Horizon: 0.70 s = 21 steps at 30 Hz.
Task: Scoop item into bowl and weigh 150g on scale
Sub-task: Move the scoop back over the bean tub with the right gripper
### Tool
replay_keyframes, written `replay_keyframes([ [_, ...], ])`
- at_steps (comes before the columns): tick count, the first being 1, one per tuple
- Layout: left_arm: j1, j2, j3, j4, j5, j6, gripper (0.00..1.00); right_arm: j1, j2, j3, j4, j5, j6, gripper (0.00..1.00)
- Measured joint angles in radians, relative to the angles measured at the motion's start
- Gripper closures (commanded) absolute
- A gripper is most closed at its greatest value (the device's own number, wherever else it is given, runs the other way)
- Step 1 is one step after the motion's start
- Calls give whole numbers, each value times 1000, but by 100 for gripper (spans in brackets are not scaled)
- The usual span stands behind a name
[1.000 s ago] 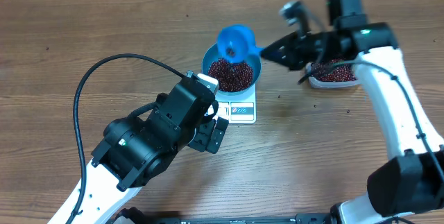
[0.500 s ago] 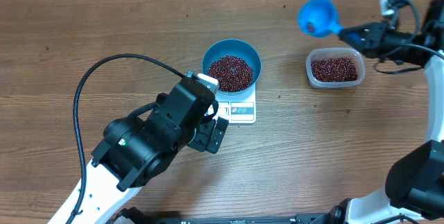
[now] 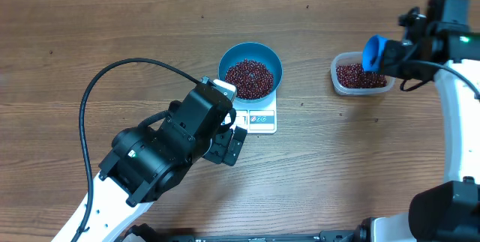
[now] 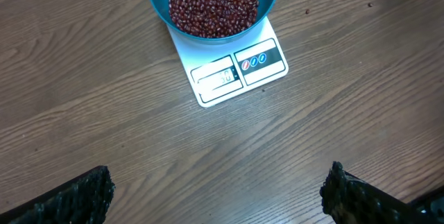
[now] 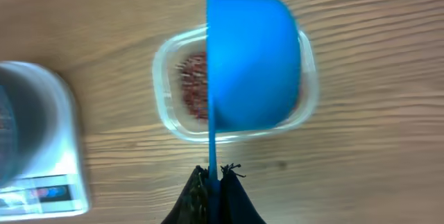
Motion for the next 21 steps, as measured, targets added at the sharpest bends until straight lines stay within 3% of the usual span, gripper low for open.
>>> replay_keyframes([
  [10,0,0,0,0,0,0,0,222,0,0,-19,440,0,96],
  [21,0,0,0,0,0,0,1,248,0,0,-60,514,22,96],
])
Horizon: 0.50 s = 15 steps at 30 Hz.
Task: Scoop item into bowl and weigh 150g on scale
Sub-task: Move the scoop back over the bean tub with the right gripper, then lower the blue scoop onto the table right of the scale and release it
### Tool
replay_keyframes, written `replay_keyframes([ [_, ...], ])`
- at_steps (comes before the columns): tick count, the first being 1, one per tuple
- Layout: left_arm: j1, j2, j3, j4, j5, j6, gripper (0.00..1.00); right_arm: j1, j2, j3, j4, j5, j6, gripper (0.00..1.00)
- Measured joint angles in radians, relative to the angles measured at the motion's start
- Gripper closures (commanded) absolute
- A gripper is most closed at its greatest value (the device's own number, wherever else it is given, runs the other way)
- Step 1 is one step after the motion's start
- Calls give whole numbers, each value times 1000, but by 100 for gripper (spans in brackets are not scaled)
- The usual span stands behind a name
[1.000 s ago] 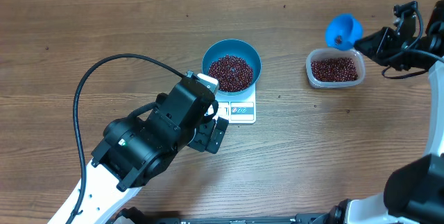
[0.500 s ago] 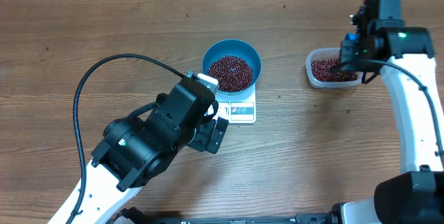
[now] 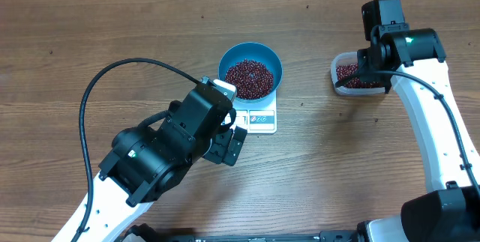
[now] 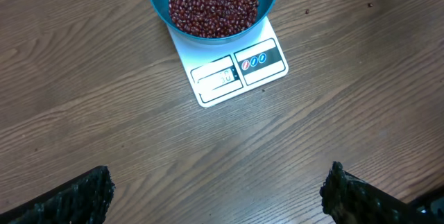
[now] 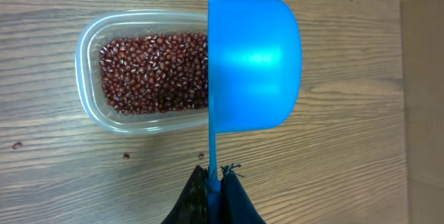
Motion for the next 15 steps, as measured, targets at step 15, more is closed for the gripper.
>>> replay_keyframes([
  [15,0,0,0,0,0,0,0,0,-374,-98,-89,-730,87,96],
])
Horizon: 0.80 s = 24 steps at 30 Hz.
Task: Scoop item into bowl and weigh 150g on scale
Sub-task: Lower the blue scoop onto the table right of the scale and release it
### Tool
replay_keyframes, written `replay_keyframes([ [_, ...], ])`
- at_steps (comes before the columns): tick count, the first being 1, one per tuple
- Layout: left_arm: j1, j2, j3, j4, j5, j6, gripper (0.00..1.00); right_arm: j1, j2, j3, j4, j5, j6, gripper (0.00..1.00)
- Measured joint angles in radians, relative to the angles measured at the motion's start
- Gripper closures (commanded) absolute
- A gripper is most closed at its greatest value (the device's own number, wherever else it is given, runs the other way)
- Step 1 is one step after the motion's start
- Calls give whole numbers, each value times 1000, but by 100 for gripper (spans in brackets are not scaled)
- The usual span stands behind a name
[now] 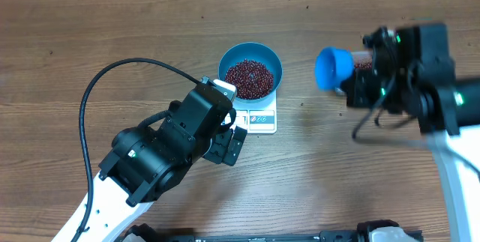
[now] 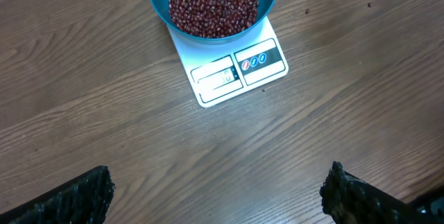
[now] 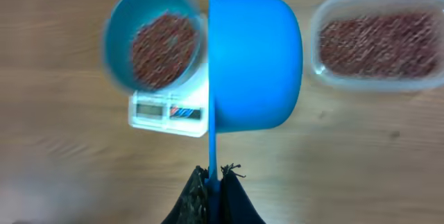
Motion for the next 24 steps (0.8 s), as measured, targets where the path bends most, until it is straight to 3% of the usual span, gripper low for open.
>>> replay_keyframes([
  [9,0,0,0,0,0,0,1,-6,-124,-500,84,-190,52,96],
  [16,0,0,0,0,0,0,0,-6,-106,-626,146,-222,79,96],
  [20,0,0,0,0,0,0,0,-6,-47,-639,169,-214,80,61],
  [23,0,0,0,0,0,0,0,-6,-6,-639,174,-209,82,48],
  [24,0,0,0,0,0,0,0,-6,5,-639,175,-208,80,34],
])
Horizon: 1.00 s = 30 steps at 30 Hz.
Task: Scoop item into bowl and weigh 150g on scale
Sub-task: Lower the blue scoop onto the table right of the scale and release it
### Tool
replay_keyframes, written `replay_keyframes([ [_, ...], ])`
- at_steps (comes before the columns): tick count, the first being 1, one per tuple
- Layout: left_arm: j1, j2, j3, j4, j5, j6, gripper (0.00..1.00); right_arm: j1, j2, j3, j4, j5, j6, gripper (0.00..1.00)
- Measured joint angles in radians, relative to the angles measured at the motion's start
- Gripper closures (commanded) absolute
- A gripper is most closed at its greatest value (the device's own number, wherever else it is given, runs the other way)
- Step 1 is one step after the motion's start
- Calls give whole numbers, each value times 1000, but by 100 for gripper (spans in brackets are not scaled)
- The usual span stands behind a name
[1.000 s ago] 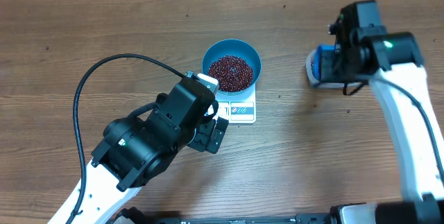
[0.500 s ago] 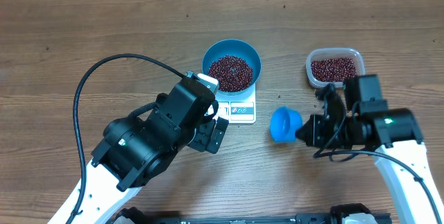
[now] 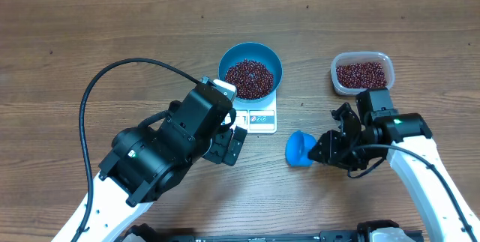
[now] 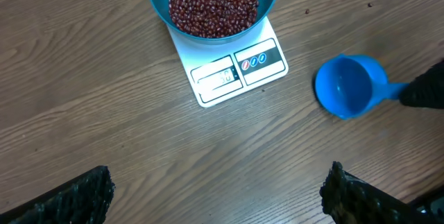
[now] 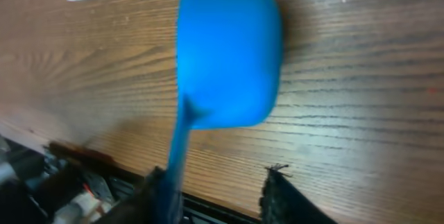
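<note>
A blue bowl point(image 3: 250, 71) full of red beans stands on the white scale point(image 3: 259, 121), seen again in the left wrist view as bowl point(image 4: 212, 2) and scale point(image 4: 239, 71). The empty blue scoop point(image 3: 300, 149) lies on the table right of the scale, its cup point(image 5: 229, 54) mouth-up in the left wrist view point(image 4: 347, 85). My right gripper point(image 3: 321, 150) is low at the scoop's handle point(image 5: 179, 148), open point(image 5: 222, 200), with the handle against one finger. My left gripper point(image 4: 215, 203) is open over bare wood in front of the scale.
A clear container point(image 3: 362, 73) of red beans sits at the back right. A black cable point(image 3: 97, 100) loops over the left of the table. A few stray beans point(image 4: 307, 12) lie near the scale.
My right gripper was shut on the scoop's handle, high between bowl and container. It is now low at the table right of the scale, open, with the scoop lying on the wood.
My right gripper held the scoop over the bean container at the two oldest moments, then carried it high near the bowl. Now the scoop rests empty on the table and the jaws are apart. The left arm, bowl and scale have stayed put.
</note>
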Motion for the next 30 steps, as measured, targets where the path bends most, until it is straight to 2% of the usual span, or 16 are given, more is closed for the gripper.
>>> replay_keyframes([
  [2,0,0,0,0,0,0,0,0,14,-1,0,2,4,20],
  [5,0,0,0,0,0,0,1,0,14,-2,0,20,14,17],
  [12,0,0,0,0,0,0,0,0,14,-2,-18,173,117,17],
  [24,0,0,0,0,0,0,1,0,14,2,-25,215,163,17],
  [30,0,0,0,0,0,0,0,0,-25,146,-131,252,187,17],
])
